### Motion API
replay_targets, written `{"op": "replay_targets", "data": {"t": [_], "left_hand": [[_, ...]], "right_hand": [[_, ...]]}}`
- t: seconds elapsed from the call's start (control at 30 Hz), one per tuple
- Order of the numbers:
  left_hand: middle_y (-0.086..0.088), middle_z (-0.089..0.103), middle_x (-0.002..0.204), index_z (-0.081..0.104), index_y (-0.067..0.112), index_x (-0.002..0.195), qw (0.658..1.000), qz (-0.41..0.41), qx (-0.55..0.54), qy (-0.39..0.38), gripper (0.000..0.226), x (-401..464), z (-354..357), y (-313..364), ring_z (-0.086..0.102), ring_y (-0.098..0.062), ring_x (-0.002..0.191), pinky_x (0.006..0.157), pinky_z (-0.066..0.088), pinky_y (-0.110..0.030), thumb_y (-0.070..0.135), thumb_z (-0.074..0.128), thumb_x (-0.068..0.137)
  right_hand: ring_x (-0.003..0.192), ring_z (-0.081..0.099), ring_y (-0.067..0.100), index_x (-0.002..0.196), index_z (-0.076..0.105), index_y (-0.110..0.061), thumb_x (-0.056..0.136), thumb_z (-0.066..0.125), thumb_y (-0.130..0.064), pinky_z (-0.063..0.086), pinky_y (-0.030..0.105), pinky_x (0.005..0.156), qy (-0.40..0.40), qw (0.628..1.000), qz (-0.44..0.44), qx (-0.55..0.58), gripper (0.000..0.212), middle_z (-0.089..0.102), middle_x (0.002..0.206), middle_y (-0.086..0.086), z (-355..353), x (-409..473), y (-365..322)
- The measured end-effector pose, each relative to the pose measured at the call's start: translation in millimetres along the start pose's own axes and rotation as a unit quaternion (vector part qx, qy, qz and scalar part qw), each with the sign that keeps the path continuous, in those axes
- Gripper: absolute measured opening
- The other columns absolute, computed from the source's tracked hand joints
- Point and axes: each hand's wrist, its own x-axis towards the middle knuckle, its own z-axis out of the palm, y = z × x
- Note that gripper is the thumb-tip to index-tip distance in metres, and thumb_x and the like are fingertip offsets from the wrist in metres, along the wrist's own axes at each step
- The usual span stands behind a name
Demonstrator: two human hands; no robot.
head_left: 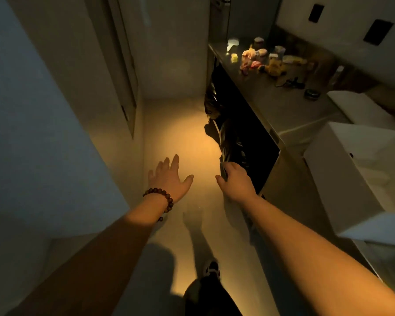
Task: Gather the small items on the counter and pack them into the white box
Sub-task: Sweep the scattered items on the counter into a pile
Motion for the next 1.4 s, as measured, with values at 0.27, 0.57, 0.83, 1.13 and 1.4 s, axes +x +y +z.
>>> {"op": "replay_targets", "data": {"t": [0.27, 0.57, 0.83, 1.13, 1.4], "left_hand": [[-0.007, 0.015, 0.155, 0.008, 0.024, 0.148, 1.0, -0.008, 0.023, 0.016, 0.076, 192, -13, 48, 0.013, -0.027, 0.141, 0.112, 0.013, -0.052, 0.06, 0.037, 0.088], [-0.007, 0.012, 0.156, 0.007, 0.023, 0.148, 1.0, -0.007, 0.006, 0.008, 0.075, 348, -21, 47, 0.009, -0.028, 0.142, 0.113, 0.01, -0.053, 0.059, 0.035, 0.089], [-0.007, 0.017, 0.155, 0.011, 0.023, 0.147, 0.999, 0.047, 0.015, 0.015, 0.074, 536, -18, 25, 0.015, -0.028, 0.141, 0.111, 0.014, -0.053, 0.06, 0.037, 0.088], [-0.005, 0.028, 0.15, 0.016, 0.025, 0.145, 0.985, 0.173, 0.021, -0.01, 0.075, 752, -48, 30, 0.025, -0.026, 0.137, 0.109, 0.023, -0.053, 0.063, 0.036, 0.084], [-0.003, 0.02, 0.154, 0.011, 0.026, 0.147, 0.957, 0.286, -0.003, -0.05, 0.076, 862, -54, 96, 0.014, -0.023, 0.141, 0.113, 0.014, -0.05, 0.06, 0.038, 0.085]], "right_hand": [[0.129, 0.043, 0.027, 0.139, 0.044, -0.016, 0.093, 0.055, -0.036, 0.04, 0.041, 0.103, 0.01, 1.0, 0.002, 0.007, 0.051, 0.046, 0.142, 0.008, -29, 190, 21], [0.128, 0.045, 0.026, 0.138, 0.044, -0.016, 0.092, 0.057, -0.034, 0.04, 0.04, 0.103, 0.023, 0.999, 0.01, 0.031, 0.051, 0.047, 0.141, 0.006, -35, 348, 19], [0.131, 0.041, 0.025, 0.137, 0.046, -0.016, 0.092, 0.057, -0.033, 0.037, 0.038, 0.105, 0.061, 0.997, 0.012, -0.044, 0.049, 0.047, 0.141, 0.007, -9, 510, 11], [0.132, 0.039, 0.023, 0.141, 0.041, -0.013, 0.094, 0.052, -0.031, 0.036, 0.042, 0.108, 0.083, 0.99, 0.11, -0.029, 0.051, 0.044, 0.142, 0.006, -40, 685, -10], [0.128, 0.04, 0.028, 0.135, 0.046, -0.014, 0.091, 0.055, -0.031, 0.036, 0.044, 0.105, 0.144, 0.967, 0.209, -0.039, 0.048, 0.047, 0.138, 0.01, -79, 760, 30]]}}
